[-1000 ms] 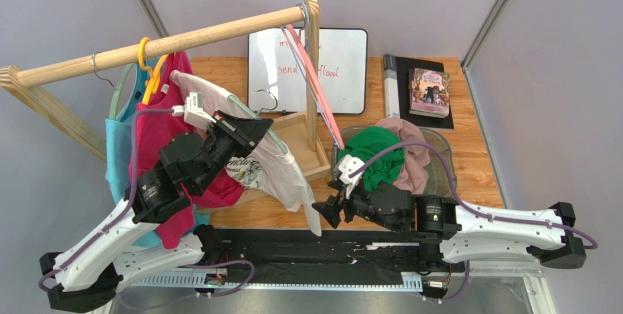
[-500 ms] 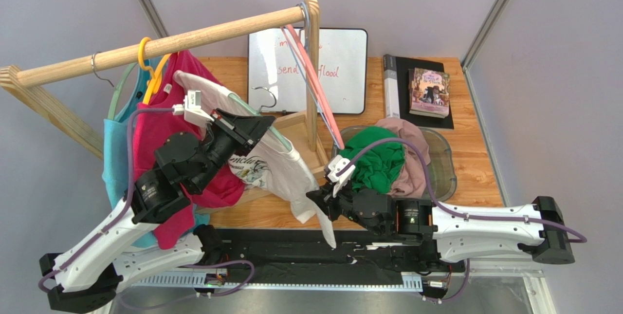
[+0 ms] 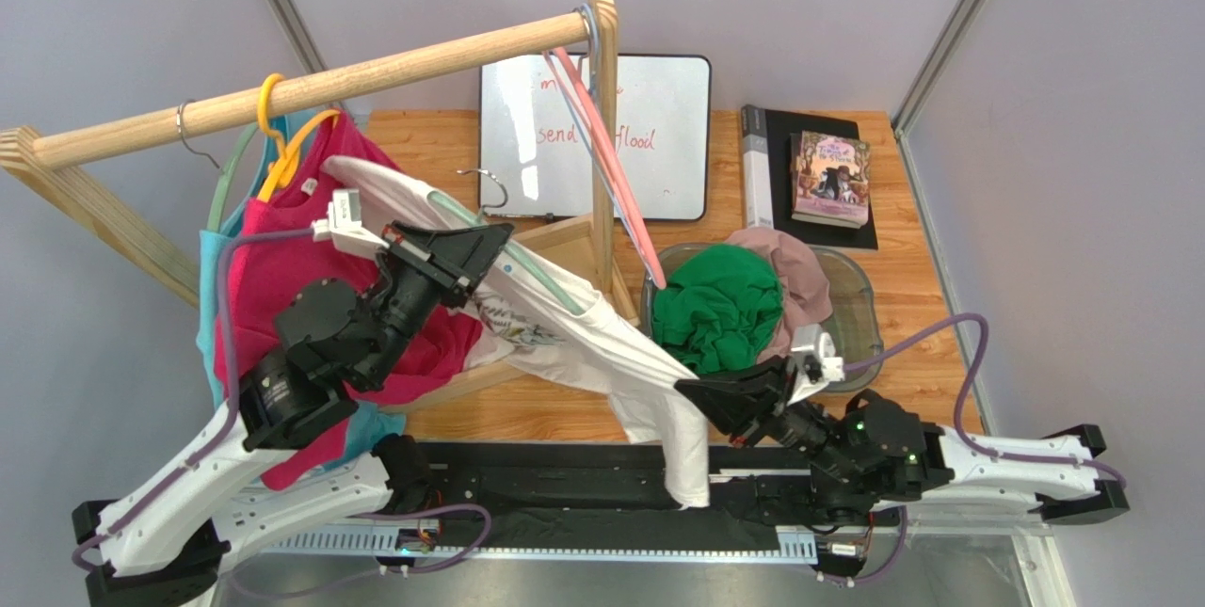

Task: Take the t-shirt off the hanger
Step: Remove the tshirt from the hanger

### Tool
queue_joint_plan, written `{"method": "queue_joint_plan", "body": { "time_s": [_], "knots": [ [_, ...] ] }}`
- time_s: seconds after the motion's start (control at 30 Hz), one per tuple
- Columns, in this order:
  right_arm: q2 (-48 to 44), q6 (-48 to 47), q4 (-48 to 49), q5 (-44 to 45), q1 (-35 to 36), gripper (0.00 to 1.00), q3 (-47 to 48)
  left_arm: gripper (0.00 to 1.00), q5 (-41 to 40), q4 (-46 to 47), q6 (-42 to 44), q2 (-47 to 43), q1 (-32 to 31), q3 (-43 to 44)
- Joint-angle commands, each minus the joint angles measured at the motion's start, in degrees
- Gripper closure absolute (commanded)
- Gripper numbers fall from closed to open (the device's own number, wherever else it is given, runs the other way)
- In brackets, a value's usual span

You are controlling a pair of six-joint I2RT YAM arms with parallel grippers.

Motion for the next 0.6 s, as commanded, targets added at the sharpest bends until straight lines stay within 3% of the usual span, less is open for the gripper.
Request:
{"method": "queue_joint_plan", "body": {
  "time_s": [0.0, 0.1, 0.27, 0.47, 0.57],
  "knots": [
    [-8.59, 3.53, -11.39, 6.27, 0.42, 1.00, -1.21, 1.00, -10.65, 6.79, 0.24, -5.08, 0.71, -2.62],
    [-8.78, 5.11, -14.83, 7.95, 0.50, 1.00, 0.02, 1.00, -11.72, 8.48, -0.72, -6.23, 0.71, -3.51],
    [4.01, 9.41, -16.86, 11.12, 0.50, 1.00, 2.22, 1.00, -7.16, 12.07, -3.62, -5.61, 0.71, -3.68],
    [14.77, 10.03, -9.05, 3.04, 0.50, 1.00, -0.85, 1.00, -7.85, 15.77, -0.02, -3.50, 0.71, -0.18],
    [17.68, 13.98, -9.04, 8.01, 0.42, 1.00, -2.17, 1.00, -6.19, 18.05, -0.64, -3.06, 0.71, 0.09]
  ]
}}
